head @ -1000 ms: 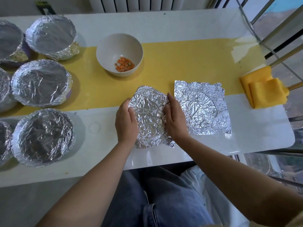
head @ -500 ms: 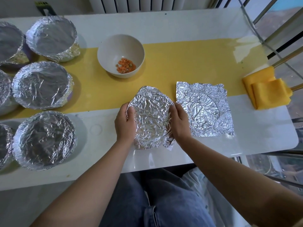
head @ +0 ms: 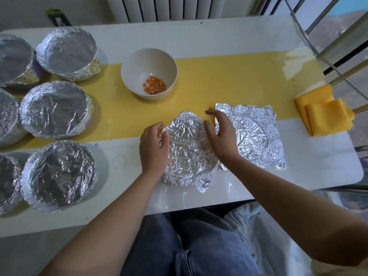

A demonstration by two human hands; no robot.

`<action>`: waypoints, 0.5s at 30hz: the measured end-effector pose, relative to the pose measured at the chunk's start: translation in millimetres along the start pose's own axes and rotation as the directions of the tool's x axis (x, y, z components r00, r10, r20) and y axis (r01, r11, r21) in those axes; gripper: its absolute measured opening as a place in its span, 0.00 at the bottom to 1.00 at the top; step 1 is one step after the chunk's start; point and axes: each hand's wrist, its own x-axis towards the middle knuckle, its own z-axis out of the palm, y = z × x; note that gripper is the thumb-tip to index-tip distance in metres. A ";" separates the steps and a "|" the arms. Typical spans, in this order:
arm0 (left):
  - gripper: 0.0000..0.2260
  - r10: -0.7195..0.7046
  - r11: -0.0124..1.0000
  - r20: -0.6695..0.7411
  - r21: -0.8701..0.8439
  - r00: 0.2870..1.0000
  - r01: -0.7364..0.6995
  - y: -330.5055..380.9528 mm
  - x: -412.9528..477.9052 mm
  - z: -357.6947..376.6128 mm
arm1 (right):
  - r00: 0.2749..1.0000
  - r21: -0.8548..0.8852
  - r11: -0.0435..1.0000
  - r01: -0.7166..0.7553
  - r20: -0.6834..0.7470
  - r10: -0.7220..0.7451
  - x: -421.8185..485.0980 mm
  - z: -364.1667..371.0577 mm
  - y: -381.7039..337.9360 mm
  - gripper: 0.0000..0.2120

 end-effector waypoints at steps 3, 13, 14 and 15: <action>0.15 0.050 0.999 -0.024 0.015 0.998 -0.050 -0.9 -6.0 0.4 | 0.957 -0.071 0.961 0.268 0.132 -0.257 19.0 8.4 -12.7 0.17; 0.14 0.033 0.999 -0.040 -0.001 0.999 -0.033 -11.2 -9.1 12.5 | 0.917 -0.099 0.923 0.372 0.192 -0.349 25.2 32.6 -10.5 0.16; 0.14 0.028 1.000 -0.045 -0.001 0.999 -0.028 -12.0 -8.6 13.3 | 0.925 -0.092 0.932 0.351 0.186 -0.330 26.2 33.3 -11.6 0.13; 0.15 0.025 1.000 -0.048 -0.001 0.999 -0.025 -12.3 -8.7 13.5 | 0.932 -0.092 0.940 0.330 0.188 -0.309 27.4 33.5 -12.3 0.10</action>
